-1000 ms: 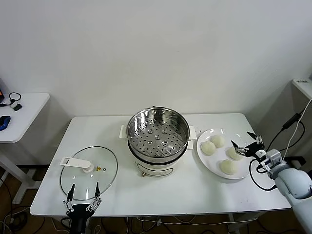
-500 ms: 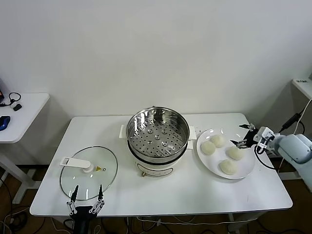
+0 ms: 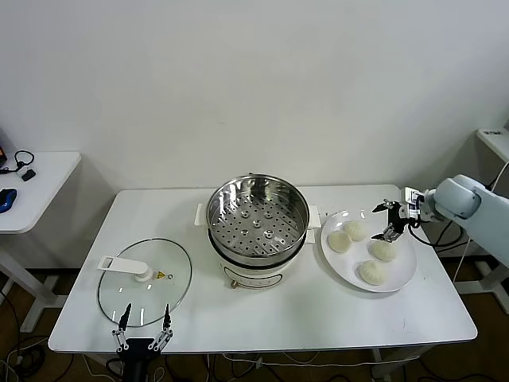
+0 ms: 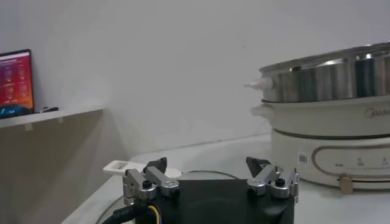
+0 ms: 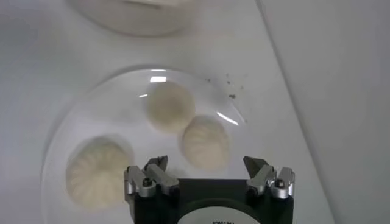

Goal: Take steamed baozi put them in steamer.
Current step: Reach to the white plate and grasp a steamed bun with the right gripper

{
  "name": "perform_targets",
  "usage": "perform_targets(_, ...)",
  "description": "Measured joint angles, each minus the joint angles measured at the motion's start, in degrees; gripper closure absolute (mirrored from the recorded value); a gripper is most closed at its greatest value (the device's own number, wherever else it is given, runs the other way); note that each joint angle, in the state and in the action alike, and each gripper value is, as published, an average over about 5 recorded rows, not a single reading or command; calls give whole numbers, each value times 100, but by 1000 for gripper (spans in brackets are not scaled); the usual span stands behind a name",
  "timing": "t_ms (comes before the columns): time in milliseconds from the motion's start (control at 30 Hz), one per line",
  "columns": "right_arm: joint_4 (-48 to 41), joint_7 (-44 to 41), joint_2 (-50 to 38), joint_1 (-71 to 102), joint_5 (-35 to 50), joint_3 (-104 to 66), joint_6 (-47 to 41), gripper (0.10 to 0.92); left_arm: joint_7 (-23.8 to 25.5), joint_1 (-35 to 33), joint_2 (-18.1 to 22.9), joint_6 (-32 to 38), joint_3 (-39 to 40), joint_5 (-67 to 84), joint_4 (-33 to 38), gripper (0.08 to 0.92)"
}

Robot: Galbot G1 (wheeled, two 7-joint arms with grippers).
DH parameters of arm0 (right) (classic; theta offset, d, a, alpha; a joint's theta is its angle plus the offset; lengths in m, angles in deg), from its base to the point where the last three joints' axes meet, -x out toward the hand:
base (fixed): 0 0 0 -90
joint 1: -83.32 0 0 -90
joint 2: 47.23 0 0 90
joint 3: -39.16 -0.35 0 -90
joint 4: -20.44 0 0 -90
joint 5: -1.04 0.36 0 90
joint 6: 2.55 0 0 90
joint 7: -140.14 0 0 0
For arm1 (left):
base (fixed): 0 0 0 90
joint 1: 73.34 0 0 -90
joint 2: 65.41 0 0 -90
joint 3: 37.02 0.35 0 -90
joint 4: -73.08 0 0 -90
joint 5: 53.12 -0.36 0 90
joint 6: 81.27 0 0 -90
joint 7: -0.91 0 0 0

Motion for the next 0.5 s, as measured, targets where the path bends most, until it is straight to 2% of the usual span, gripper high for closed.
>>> perform_targets(500, -1838, -742, 1417, -568, 1, 837, 572, 203, 4, -95, 0, 31, -104, -72, 11, 177)
